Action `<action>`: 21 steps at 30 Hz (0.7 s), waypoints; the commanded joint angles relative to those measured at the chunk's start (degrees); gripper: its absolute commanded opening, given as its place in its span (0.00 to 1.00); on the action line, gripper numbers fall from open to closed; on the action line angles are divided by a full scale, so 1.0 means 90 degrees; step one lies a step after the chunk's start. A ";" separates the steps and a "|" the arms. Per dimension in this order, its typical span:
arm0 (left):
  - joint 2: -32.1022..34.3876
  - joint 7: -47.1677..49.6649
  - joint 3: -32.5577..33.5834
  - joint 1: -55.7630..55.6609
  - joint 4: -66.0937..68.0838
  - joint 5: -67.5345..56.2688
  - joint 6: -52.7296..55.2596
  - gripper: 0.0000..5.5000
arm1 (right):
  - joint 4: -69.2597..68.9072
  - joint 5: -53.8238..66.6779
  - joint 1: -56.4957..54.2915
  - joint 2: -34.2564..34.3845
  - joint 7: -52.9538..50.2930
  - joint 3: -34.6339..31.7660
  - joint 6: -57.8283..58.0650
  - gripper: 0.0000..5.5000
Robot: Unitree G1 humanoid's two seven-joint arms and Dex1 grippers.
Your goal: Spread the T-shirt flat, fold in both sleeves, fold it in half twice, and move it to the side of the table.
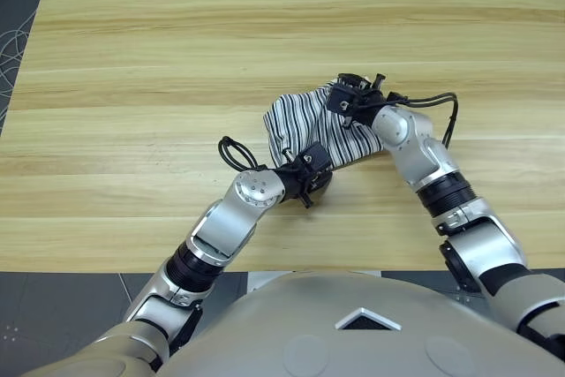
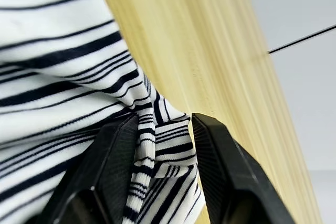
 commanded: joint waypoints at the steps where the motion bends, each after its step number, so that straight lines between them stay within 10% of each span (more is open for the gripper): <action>1: 0.0223 -0.0107 -0.0462 0.0592 0.0827 -0.0088 0.0616 0.32 | -0.0666 0.1038 0.0140 -0.0231 0.1445 -0.0317 0.0537 0.34; 21: -0.0244 -0.0114 0.0351 0.0404 -0.0359 -0.0796 0.0813 0.32 | -0.0552 0.4055 -0.0781 -0.0294 0.2165 -0.2512 0.4037 0.34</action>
